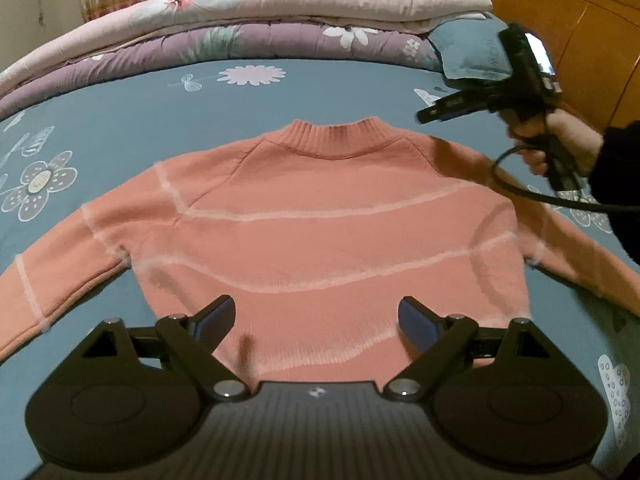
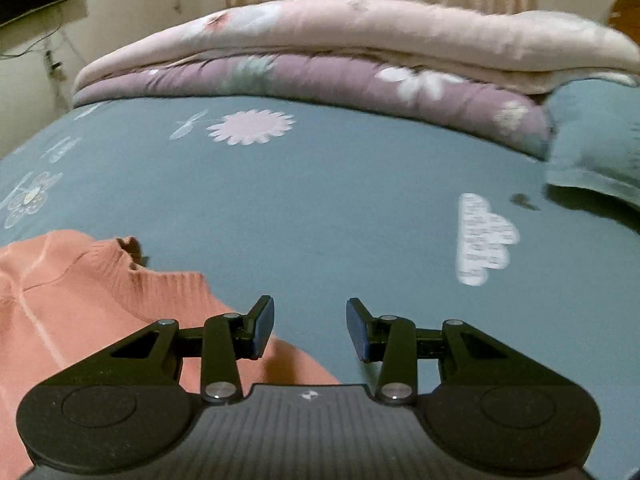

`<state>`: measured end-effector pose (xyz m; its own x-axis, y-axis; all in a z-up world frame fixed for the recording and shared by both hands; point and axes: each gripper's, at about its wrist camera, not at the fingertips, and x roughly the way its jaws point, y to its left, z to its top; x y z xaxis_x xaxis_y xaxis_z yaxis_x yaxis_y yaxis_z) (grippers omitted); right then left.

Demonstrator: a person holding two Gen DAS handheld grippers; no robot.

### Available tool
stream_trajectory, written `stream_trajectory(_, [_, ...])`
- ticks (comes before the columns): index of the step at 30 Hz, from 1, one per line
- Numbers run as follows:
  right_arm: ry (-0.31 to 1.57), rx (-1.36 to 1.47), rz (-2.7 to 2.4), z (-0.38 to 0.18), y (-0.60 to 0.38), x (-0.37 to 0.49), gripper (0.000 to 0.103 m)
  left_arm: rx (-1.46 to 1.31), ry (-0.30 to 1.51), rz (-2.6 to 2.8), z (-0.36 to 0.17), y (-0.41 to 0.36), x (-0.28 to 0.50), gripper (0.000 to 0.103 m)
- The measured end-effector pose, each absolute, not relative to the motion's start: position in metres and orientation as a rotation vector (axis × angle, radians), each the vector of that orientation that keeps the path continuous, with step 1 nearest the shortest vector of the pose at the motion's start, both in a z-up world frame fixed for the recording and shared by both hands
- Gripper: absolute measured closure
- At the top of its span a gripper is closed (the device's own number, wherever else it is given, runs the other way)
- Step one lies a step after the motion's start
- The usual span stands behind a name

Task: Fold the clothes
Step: 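Grasp the collar ribbing with the right tool and pull it straight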

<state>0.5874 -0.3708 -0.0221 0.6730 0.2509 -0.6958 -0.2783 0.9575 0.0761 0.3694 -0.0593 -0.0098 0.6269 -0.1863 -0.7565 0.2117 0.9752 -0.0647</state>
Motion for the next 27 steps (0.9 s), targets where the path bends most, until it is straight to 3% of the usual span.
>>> stream_trajectory(20, [0.818,-0.211,0.418,-0.053,-0.328,0.556,0.048,0.009,0.932,-0.264,-0.047,-0.058,0.410,0.014])
stream_trajectory(23, [0.817,-0.274,0.464,-0.049,-0.319,0.548,0.056,0.005,0.939,-0.270,-0.049,-0.057,0.412,0.014])
stream_trajectory(27, [0.763,-0.467,0.500,-0.043,-0.297,0.530,0.082,-0.004,0.942,-0.267,-0.051,-0.055,0.415,0.014])
